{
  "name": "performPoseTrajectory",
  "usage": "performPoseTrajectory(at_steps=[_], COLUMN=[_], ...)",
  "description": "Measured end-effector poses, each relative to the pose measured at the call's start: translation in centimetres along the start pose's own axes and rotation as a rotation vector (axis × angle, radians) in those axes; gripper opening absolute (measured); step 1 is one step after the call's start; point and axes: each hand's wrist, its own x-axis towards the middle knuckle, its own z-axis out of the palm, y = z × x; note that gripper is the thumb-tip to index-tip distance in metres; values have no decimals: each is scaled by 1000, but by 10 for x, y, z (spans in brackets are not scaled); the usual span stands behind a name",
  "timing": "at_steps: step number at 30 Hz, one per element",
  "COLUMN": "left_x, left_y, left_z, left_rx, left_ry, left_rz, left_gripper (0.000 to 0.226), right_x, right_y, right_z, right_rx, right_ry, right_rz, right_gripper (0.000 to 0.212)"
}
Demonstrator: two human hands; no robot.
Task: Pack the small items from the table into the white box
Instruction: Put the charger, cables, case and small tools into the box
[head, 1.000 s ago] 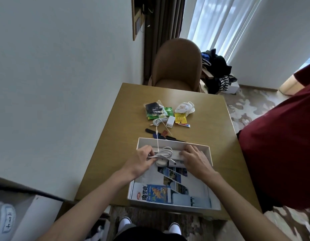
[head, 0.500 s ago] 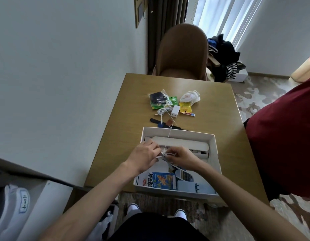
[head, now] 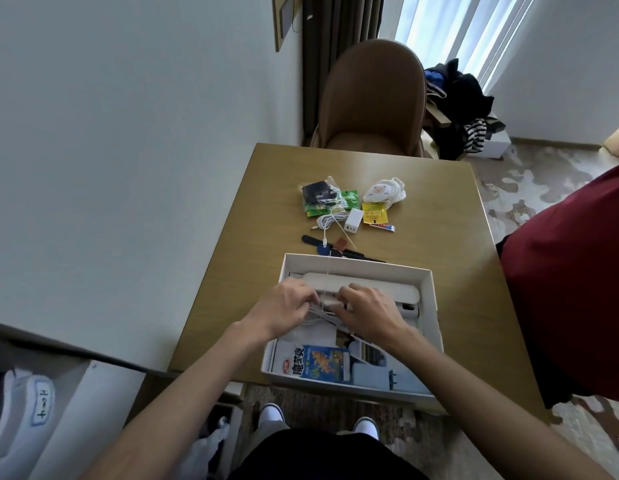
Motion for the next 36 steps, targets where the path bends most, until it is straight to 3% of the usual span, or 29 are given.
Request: performPoseTrajectory(at_steps=[2, 8, 12, 16, 20, 24, 27, 32, 36], left_x=[13, 55, 85, 115, 148, 178, 192, 204, 211], left_y=[6, 10, 1, -28, -64, -95, -112, -128, -134], left_z=[-8, -31, -35, -27, -12, 7, 18, 27, 29], left_rx=[-198, -82, -140, -95, -52, 7, 146, 409, 411], left_ry=[16, 33, 149, 71, -47, -129, -192, -175, -219], left_rz=[-115, -164, -293, -376, -369, -328, -288, -86, -60], left_gripper=[19, 17, 17, 15, 15, 22, 25, 27, 37], right_x=[4, 42, 83, 129, 171, 213, 234, 243, 243], right_y=[10, 52, 77, 92, 98, 102, 107, 115, 110], right_z=[-20, -63, -63, -39, -4, 25, 42, 50, 34], right_rx=[81, 309, 283, 122, -26, -108, -164, -128, 283], right_ry=[62, 84, 6, -149, -183, -177, -193, -138, -3], right_rz=[40, 61, 63, 126, 209, 179, 143, 116, 283], right_gripper=[21, 18, 17, 20, 28, 55, 62, 33, 21])
